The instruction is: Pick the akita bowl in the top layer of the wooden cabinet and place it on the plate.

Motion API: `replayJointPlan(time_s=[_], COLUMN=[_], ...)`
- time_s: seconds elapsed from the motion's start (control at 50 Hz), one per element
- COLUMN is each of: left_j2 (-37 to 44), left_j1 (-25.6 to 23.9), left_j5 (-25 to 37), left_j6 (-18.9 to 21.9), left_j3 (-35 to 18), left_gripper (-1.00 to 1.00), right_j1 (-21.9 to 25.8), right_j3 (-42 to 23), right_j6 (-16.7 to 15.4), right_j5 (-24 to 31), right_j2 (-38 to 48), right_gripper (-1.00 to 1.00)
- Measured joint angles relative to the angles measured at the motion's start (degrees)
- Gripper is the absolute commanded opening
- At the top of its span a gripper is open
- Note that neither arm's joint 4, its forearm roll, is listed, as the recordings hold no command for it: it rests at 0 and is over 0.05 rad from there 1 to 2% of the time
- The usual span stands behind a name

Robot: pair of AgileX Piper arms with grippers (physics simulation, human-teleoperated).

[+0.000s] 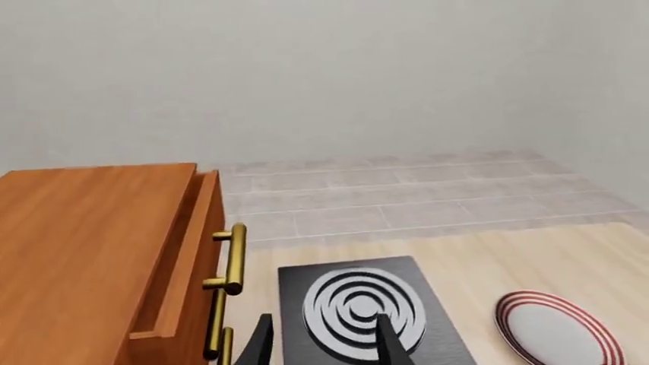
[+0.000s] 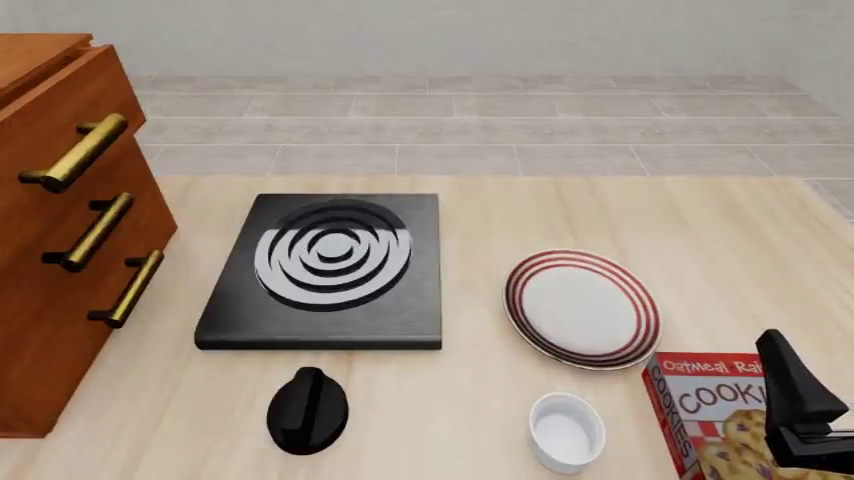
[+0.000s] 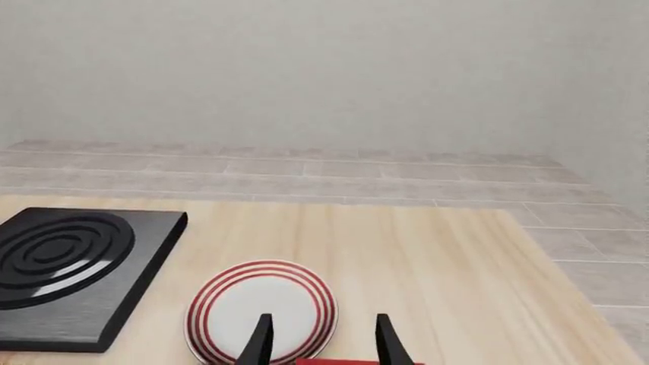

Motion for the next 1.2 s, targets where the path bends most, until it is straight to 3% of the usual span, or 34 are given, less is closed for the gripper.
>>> replayJointPlan(time_s=[0.38,1.2], left_j2=[3.8,15.6], left_j1=[-0.9,3.4], left_j5=[4.3,12.9], left_j6=[1.5,5.1], left_j3=[-8.3,-23.1], left_gripper=[1.00,1.00], right_j1=[0.0,0.0], right_j3=[0.1,0.3], right_j6=[0.0,0.3], right_j5=[-0.3,-3.3], right_j2=[0.2,3.2], right_gripper=[1.00,1.00])
